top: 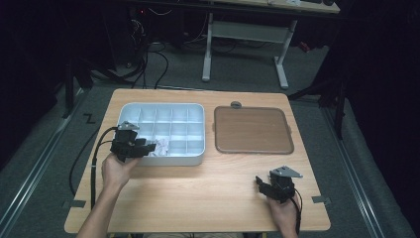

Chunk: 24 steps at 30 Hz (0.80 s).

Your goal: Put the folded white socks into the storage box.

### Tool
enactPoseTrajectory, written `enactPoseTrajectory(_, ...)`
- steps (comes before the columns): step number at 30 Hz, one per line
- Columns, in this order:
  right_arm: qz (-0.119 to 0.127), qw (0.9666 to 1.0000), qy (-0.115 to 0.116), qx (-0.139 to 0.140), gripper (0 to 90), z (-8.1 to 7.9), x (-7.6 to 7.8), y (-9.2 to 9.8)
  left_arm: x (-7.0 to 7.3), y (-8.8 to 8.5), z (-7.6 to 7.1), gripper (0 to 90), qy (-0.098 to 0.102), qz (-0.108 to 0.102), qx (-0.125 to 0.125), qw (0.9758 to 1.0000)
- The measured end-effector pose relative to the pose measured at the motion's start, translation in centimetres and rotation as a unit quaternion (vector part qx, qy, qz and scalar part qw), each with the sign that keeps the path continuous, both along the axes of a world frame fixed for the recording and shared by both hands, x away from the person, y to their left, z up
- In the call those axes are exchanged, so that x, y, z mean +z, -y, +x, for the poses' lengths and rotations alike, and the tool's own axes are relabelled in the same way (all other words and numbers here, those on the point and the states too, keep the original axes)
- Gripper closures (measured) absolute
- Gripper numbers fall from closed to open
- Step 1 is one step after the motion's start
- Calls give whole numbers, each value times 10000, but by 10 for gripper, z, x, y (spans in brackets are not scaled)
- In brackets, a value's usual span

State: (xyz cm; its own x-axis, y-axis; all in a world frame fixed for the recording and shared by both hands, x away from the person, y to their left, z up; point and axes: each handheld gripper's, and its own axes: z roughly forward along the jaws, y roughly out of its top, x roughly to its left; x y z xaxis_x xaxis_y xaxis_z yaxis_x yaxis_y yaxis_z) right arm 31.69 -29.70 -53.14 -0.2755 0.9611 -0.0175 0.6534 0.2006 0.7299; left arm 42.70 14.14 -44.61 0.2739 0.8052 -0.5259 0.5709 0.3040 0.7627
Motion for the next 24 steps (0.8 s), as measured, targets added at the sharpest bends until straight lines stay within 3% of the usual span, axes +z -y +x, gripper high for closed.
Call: enactPoseTrajectory(24, -1, 10000, 0, -1, 391, 0, 0, 0, 16, -10, -24, 488, 311, -97, 54, 9995)
